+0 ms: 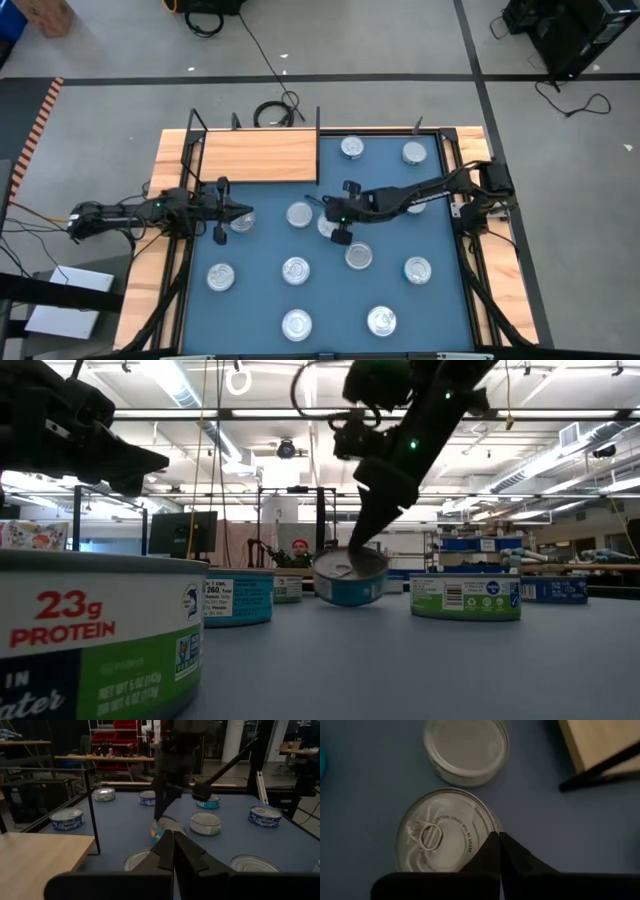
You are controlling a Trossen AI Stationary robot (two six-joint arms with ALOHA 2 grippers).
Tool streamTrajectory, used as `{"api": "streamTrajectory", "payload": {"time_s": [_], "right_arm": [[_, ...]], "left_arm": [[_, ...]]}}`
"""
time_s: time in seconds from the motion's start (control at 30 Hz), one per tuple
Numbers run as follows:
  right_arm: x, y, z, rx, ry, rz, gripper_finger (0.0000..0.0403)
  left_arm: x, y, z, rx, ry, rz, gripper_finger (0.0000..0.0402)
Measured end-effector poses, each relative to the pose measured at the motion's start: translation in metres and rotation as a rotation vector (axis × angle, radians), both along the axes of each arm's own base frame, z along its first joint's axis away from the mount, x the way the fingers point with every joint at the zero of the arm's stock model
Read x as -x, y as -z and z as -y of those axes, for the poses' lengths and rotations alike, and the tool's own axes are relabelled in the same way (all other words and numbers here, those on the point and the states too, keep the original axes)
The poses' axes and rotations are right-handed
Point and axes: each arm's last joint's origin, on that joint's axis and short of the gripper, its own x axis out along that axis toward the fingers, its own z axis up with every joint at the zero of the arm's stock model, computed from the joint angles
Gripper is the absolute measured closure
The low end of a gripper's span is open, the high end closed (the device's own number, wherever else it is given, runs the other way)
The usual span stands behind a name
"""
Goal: Stack canned seafood by type on shelf
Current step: Put the yellow blue tuna can on the shelf
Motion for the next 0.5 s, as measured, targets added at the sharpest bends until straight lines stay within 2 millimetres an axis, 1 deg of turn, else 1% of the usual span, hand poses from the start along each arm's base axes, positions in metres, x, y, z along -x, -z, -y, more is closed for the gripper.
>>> {"api": "streamTrajectory", "payload": {"time_s": [0.2,0.5], "right_arm": [[-0.003,-0.011,-0.028,0.188,-0.02,0.04,0.0402],[0.005,-0.014,-0.068,0.452,-0.085,0.051,0.0402]], "left_arm": [[-0.002,0.002,-0.001,0.019,-0.047,-0.029,0.0396],[-0.004,0.003,-0.002,0.019,-0.053,-0.036,0.0396]]}}
